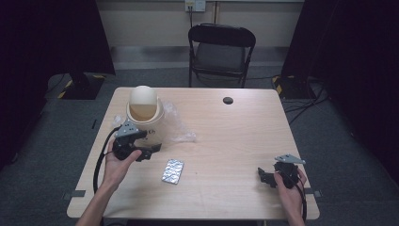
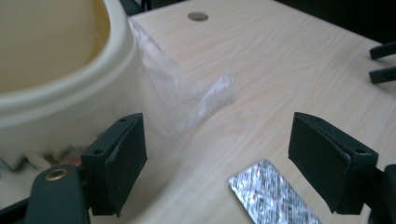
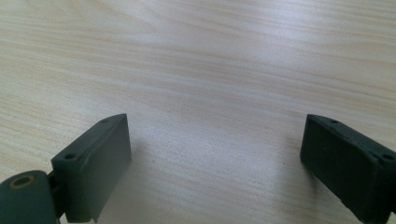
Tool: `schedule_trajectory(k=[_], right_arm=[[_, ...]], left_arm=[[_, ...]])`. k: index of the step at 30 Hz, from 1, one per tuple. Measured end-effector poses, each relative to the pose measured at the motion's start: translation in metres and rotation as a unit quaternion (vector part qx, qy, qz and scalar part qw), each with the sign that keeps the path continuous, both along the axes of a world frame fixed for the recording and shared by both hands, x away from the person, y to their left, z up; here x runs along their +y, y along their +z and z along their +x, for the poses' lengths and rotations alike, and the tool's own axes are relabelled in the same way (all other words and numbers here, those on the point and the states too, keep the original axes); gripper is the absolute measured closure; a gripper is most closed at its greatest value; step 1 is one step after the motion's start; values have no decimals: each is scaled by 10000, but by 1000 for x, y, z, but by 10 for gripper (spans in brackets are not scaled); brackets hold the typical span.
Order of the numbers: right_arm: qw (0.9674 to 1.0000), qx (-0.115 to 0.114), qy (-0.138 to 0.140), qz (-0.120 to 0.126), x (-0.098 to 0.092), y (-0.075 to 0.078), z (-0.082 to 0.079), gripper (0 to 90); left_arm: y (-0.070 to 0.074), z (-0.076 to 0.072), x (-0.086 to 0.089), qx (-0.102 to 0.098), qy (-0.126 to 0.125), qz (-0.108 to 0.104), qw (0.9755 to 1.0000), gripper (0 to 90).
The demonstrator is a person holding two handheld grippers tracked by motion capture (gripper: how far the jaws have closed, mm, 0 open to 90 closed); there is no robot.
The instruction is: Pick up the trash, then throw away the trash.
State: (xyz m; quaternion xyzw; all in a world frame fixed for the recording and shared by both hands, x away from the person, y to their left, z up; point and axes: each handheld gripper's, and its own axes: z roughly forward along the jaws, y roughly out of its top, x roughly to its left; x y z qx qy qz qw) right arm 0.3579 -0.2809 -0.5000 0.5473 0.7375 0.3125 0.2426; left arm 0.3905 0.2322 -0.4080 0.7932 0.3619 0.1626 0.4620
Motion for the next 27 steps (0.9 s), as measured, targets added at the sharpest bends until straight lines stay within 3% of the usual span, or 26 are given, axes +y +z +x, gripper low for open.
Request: schedule_trajectory(k=[2,4,5,7,10,12,15,17,19,20,24,27], right_arm=[[10000,-5,10,-6,0,0,0,81],[10000,-10,10,-9,0,0,1,81],[10000,-7,4,-5,0,0,1,81],[10000,-9,15,-12,0,0,1,81],[10000,-6,11,-7,0,0,1,81],[10000,-10,13,-10,0,0,1,81],[10000,-9,0,-3,0,0,1,82],[10000,-10,5,-6,0,0,1,82],[10000,-8,5,-5,0,0,1,81],[10000,-8,4,-4,0,0,1,81],[10000,-9,12,-8,0,0,1,81],[10000,-9,15,-11,0,0,1,82]], left_arm=[[-17,-7,-1,197,-42,-16,9998,191],[-20,-9,-2,247,-37,-6,9997,191],[-27,-15,-5,367,-82,57,9993,191],[-34,-21,-8,458,-128,-50,9989,191],[-39,-27,-13,459,-140,101,9988,191],[-50,-32,-20,571,-209,171,9980,191],[-55,-35,-26,513,-187,277,9981,191],[-60,-38,-32,558,-280,366,9974,181],[-67,-38,-40,750,-362,339,9960,164],[-69,-38,-44,725,-381,442,9957,160],[-75,-38,-50,698,-399,580,9951,163],[-78,-38,-55,758,-269,648,9947,162]])
